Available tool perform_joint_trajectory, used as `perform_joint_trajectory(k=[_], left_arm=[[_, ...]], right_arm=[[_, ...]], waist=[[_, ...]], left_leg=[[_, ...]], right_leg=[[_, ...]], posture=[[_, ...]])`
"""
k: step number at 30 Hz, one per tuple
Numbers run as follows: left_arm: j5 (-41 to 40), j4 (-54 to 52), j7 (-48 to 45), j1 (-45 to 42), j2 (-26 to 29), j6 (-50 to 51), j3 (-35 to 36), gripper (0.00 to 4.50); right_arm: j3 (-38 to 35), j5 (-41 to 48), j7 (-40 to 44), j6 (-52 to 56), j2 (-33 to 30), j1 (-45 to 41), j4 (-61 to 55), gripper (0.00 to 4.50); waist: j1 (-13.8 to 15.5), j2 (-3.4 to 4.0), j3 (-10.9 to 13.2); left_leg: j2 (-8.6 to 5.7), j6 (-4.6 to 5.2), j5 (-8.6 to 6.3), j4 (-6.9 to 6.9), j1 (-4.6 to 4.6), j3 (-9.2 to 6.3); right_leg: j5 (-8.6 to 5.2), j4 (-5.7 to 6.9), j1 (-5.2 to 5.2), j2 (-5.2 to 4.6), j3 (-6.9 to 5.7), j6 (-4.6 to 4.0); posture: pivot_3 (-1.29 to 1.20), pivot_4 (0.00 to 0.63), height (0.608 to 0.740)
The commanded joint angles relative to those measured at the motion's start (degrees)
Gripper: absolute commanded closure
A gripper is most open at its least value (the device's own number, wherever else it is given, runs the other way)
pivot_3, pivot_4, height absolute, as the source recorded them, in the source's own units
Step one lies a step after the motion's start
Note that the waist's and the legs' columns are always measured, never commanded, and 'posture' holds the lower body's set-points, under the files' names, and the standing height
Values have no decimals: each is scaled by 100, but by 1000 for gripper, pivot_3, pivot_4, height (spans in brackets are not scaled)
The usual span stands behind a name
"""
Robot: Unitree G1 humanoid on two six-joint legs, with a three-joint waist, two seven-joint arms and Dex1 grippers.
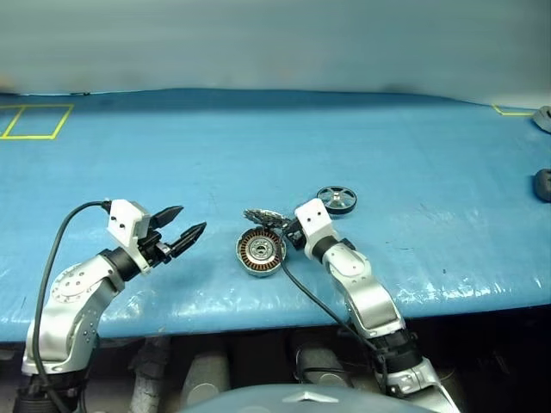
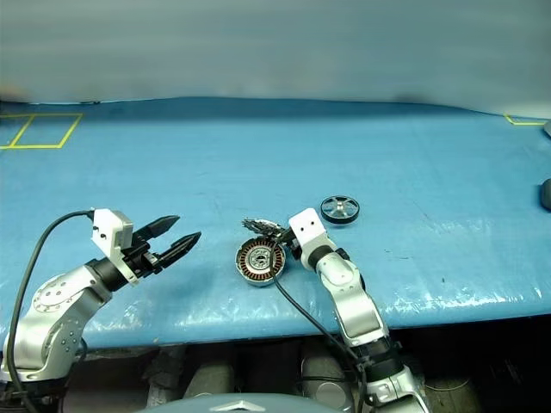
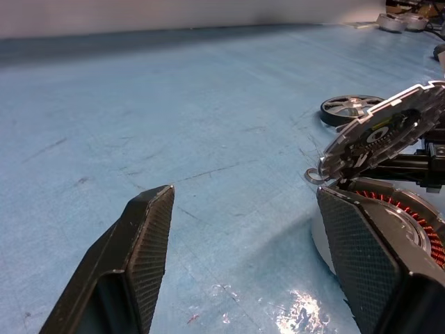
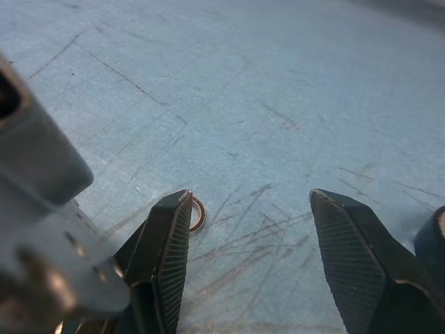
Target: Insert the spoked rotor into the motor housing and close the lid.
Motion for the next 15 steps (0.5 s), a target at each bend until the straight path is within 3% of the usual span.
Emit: perform_joint_trajectory(k=[1,15], left_arm=[[27,-188,44,-20,-42,-87,-39,985],[40,-227,104,61,75,22,-60,985]], right_arm=[[138,48,151,-168,112,-228,236,1661],[191,52,275,-396,259,-349,736,1661]], waist=[[-4,0,0],[-47,0,0]], left_leg=[[0,0,0,0,0,-1],[2,-3,-1,-5,1,-3]], right_leg=[[0,1,0,0,0,0],[-1,1,-1,3,-1,-2]], posture=[[0,150,740],[0,150,740]])
